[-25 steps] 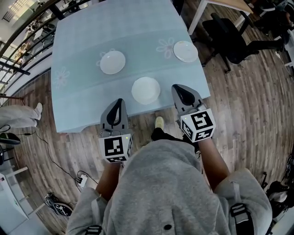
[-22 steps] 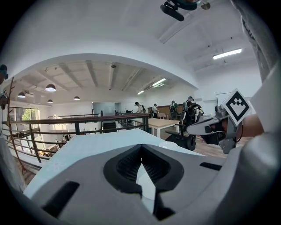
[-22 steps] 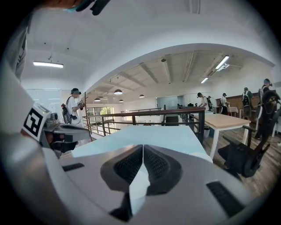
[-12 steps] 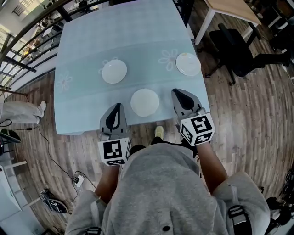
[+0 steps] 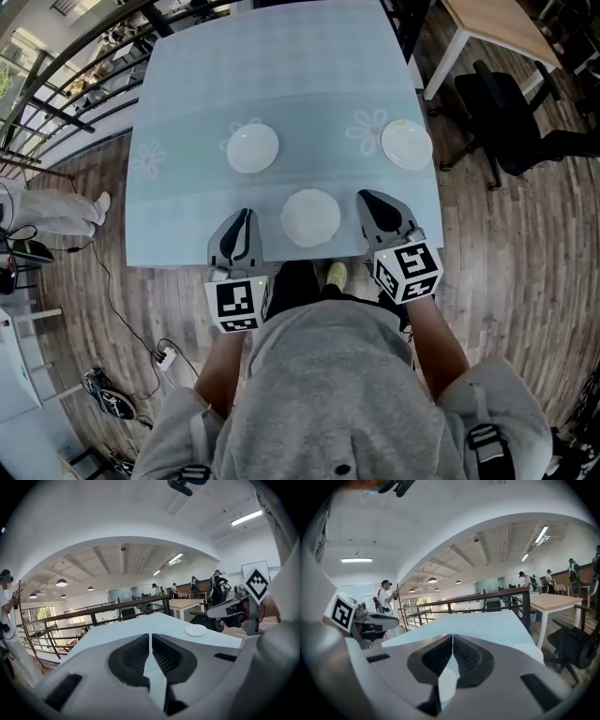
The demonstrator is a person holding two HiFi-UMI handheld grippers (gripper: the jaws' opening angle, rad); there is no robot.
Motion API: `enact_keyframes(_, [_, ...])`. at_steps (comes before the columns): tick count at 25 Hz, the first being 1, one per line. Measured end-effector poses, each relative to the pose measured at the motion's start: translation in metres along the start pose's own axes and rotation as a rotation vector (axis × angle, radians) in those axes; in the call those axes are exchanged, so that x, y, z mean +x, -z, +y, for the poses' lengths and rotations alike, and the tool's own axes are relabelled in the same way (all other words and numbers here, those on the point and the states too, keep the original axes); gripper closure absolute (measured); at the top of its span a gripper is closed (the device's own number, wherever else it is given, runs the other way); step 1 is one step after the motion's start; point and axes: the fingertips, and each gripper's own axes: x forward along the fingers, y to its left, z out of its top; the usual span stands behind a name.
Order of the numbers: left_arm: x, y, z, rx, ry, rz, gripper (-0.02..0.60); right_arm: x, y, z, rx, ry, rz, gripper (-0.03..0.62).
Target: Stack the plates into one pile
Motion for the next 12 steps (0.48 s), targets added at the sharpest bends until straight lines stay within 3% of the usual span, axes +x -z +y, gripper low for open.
enact_keyframes(12, [0.062,0.038,0.022,0.062,0.059,0.053,0.561,0.032,0.000,-0.011,-0.008,0.023,0.027,0.566])
